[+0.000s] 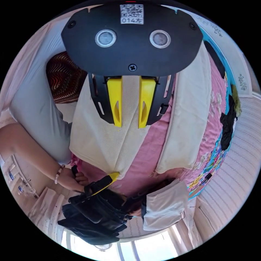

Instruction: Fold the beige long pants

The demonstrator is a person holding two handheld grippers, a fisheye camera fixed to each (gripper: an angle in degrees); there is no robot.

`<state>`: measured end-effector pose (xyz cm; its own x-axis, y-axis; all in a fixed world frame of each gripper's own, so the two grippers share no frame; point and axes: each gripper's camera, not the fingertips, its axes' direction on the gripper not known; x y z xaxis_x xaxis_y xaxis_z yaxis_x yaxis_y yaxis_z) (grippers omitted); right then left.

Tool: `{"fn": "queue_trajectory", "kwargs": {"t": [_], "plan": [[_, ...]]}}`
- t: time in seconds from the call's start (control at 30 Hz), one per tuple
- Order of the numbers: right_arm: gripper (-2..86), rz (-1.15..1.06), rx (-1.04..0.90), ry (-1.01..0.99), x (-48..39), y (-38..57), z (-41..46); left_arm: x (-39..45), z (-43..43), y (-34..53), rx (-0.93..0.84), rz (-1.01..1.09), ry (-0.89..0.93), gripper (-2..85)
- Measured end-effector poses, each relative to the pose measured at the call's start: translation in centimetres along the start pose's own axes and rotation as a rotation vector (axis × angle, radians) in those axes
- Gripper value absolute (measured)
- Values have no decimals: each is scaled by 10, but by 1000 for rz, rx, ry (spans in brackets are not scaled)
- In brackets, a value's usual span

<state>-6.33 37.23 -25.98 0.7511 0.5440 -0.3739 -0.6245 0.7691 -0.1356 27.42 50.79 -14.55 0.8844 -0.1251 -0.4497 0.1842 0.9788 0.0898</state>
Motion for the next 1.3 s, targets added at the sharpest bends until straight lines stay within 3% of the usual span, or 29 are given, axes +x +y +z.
{"fn": "queue_trajectory", "kwargs": {"t": [0.13,0.3,0.5,0.63,0.8,0.93,1.03,1.23,1.3], "plan": [[10,-8,61,-28,16,9,0,9,22,-14,-59,18,4,79],[10,-16,76,-39,28,15,9,20,32,-26,-88,24,39,10],[12,-23,87,-41,34,28,13,25,-22,-31,-34,17,38,-1],[14,-122,193,-94,26,32,11,18,-39,-37,-27,19,17,-1],[18,-88,278,39,23,41,14,-15,1,-52,-52,-125,-74,2],[45,-16,235,58,26,43,25,-30,63,-50,-171,-249,66,5],[80,11,131,50,24,37,42,-29,66,-44,-154,-272,89,7],[100,24,49,50,8,30,64,7,-16,-18,-3,-187,-50,0],[99,38,50,56,3,29,68,58,-41,-7,48,-68,-4,-1]]}}
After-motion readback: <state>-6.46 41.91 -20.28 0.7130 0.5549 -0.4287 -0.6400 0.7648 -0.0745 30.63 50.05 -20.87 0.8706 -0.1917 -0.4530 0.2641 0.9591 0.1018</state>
